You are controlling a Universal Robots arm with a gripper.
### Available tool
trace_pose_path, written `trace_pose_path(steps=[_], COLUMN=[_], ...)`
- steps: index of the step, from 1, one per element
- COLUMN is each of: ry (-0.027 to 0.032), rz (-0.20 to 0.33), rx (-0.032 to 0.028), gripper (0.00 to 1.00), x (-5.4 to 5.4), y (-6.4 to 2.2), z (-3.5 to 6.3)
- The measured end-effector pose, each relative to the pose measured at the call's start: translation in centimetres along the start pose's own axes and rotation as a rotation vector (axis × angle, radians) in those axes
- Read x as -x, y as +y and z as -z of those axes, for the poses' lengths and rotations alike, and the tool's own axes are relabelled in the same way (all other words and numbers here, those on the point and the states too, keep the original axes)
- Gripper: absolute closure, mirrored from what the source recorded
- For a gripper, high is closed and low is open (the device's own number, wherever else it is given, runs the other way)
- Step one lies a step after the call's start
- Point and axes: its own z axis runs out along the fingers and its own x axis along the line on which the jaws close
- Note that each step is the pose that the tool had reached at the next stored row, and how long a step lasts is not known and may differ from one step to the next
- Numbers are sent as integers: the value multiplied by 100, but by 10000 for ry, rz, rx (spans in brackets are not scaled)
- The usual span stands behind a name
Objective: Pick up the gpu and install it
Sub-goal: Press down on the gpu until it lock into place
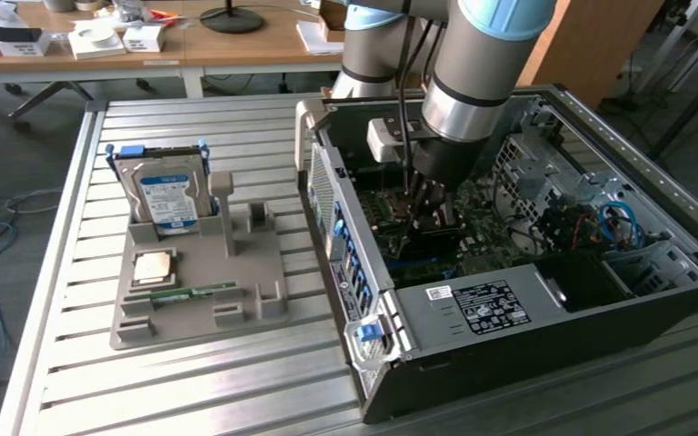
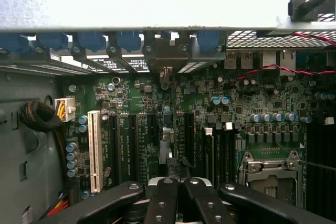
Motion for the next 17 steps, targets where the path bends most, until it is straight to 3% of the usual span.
trace_pose_path(steps=[17], ry=[-4], rz=[0], rx=[-2], gripper=[89], x=[0], y=[-1], z=[-12])
